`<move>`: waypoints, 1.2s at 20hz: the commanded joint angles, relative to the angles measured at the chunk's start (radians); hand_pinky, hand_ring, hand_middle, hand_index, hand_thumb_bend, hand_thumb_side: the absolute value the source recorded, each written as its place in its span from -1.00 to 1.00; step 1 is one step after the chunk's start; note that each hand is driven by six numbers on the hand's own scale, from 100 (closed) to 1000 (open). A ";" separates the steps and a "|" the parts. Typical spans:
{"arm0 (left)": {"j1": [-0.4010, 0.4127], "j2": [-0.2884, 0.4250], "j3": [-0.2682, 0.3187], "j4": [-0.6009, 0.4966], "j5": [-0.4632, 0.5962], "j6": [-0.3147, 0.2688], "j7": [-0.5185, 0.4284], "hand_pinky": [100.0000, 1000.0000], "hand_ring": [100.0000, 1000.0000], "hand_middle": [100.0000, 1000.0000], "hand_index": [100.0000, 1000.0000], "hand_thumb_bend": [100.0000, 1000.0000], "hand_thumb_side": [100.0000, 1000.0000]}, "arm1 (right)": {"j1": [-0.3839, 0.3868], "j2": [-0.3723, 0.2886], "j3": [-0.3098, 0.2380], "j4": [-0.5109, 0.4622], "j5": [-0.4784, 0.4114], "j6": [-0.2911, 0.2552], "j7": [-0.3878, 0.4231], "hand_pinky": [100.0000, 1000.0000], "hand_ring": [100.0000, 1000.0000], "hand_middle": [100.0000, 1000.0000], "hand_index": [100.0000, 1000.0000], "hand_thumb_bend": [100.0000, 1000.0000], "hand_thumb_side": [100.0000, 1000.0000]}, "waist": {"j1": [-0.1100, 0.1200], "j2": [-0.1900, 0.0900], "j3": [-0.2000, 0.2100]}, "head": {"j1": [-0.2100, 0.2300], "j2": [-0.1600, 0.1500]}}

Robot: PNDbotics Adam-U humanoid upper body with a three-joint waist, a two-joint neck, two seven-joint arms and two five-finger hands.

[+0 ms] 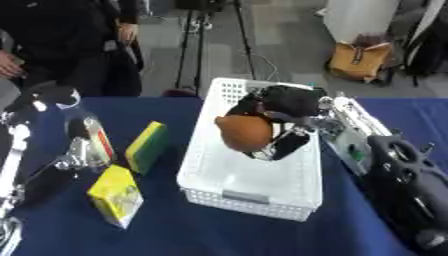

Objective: Pick up objects on the table and place them in the box.

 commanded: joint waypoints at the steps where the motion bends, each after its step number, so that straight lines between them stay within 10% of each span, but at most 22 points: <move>1: -0.011 0.013 0.002 -0.016 -0.004 -0.005 0.000 1.00 0.83 0.31 0.71 -1.00 0.12 | -0.016 0.020 -0.037 0.031 0.128 0.007 -0.100 -1.00 -0.26 -0.55 -0.36 -1.00 -0.32 | 0.005 -0.015 0.005 | -0.005 -0.015; 12: -0.016 0.010 -0.002 -0.016 -0.001 -0.007 -0.008 1.00 0.84 0.31 0.71 -1.00 0.12 | -0.039 0.060 -0.125 0.171 0.369 0.030 -0.280 -1.00 -0.21 -0.52 -0.35 -1.00 -0.30 | 0.005 -0.011 0.017 | -0.005 0.006; 20: -0.020 0.010 -0.005 -0.016 0.002 -0.009 -0.014 1.00 0.84 0.31 0.71 -1.00 0.12 | -0.080 0.072 -0.172 0.236 0.266 -0.087 -0.111 -0.78 0.29 -0.02 0.20 -1.00 0.41 | 0.003 -0.011 0.023 | -0.002 0.020; 21: -0.020 0.010 -0.005 -0.016 0.002 -0.009 -0.015 1.00 0.84 0.31 0.71 -1.00 0.12 | -0.082 0.073 -0.174 0.235 0.243 -0.093 -0.086 -0.42 0.47 0.20 0.39 -1.00 0.95 | 0.003 -0.011 0.024 | -0.002 0.021; 24: -0.021 0.011 -0.007 -0.016 0.003 -0.010 -0.019 1.00 0.84 0.31 0.71 -1.00 0.12 | -0.101 0.080 -0.187 0.249 0.151 -0.120 0.011 -0.18 0.57 0.34 0.52 -1.00 1.00 | 0.003 -0.011 0.025 | -0.004 0.024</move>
